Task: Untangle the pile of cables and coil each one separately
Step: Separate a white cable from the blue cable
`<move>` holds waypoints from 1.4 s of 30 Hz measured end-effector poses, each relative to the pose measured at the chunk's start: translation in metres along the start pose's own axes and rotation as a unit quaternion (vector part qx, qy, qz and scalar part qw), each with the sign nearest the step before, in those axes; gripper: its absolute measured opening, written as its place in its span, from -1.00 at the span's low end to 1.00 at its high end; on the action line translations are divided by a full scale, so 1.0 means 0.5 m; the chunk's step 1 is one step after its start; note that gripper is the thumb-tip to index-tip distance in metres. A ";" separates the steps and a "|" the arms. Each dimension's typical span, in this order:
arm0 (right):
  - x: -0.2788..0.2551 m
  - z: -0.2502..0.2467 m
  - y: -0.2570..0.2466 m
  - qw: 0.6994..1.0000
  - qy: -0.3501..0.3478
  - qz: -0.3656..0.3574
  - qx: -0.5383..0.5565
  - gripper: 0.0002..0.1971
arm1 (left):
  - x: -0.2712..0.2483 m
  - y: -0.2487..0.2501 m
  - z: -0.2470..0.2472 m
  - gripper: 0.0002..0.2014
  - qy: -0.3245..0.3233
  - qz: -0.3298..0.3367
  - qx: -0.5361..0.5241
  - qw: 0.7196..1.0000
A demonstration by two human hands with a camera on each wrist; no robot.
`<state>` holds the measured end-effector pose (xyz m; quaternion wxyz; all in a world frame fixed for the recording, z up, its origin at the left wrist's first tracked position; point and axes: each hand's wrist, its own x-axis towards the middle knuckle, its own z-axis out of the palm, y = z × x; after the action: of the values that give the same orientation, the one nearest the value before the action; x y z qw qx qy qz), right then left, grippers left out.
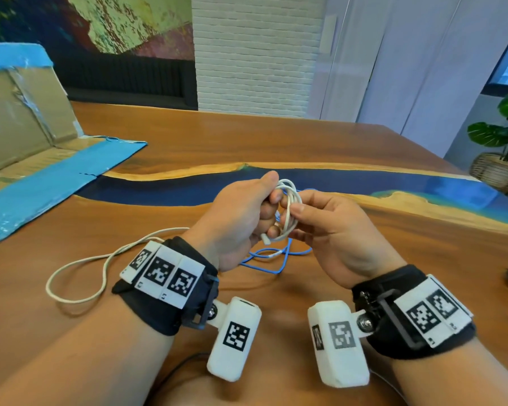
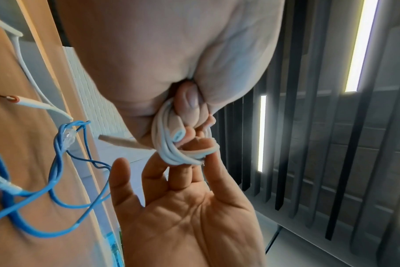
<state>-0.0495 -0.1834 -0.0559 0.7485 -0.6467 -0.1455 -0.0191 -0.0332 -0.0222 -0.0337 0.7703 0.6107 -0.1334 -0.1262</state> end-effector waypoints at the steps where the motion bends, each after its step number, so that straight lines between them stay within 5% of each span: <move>1: -0.002 0.002 -0.002 1.000 -0.008 0.003 0.015 -0.79 | -0.001 0.002 -0.001 -0.56 -0.002 0.000 -0.002 1.000; 13: -0.006 0.021 -0.011 0.999 -0.009 -0.013 0.036 -0.30 | -0.011 0.002 0.001 -0.58 -0.038 -0.012 0.014 0.999; 16: -0.010 0.026 -0.012 0.999 0.021 -0.028 0.012 -0.36 | -0.013 0.000 0.004 -0.60 -0.040 -0.009 0.028 0.999; 20: -0.009 0.034 -0.017 0.991 0.103 -0.084 -0.012 -0.79 | -0.008 -0.001 0.002 -0.59 -0.020 0.003 0.049 0.999; 23: 0.000 0.016 -0.014 0.979 0.143 -0.124 -0.072 -0.87 | -0.001 0.002 -0.010 -0.59 0.010 -0.002 0.043 0.999; 32: -0.016 -0.021 -0.050 0.979 0.007 -0.023 0.203 -0.69 | 0.011 -0.010 -0.016 -0.70 0.051 0.038 0.097 0.993; 37: -0.006 -0.029 -0.046 0.991 0.100 -0.030 0.079 -0.78 | 0.015 -0.015 -0.021 -0.80 0.075 0.018 0.105 0.992; 42: 0.001 -0.063 -0.037 0.974 0.156 -0.067 -0.150 -0.82 | 0.010 -0.004 -0.022 -0.73 0.020 0.030 0.036 0.999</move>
<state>-0.0468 -0.2168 -0.0417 0.6538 -0.7292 -0.0652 -0.1912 -0.0247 -0.0141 -0.0377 0.7540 0.6360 -0.1405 -0.0854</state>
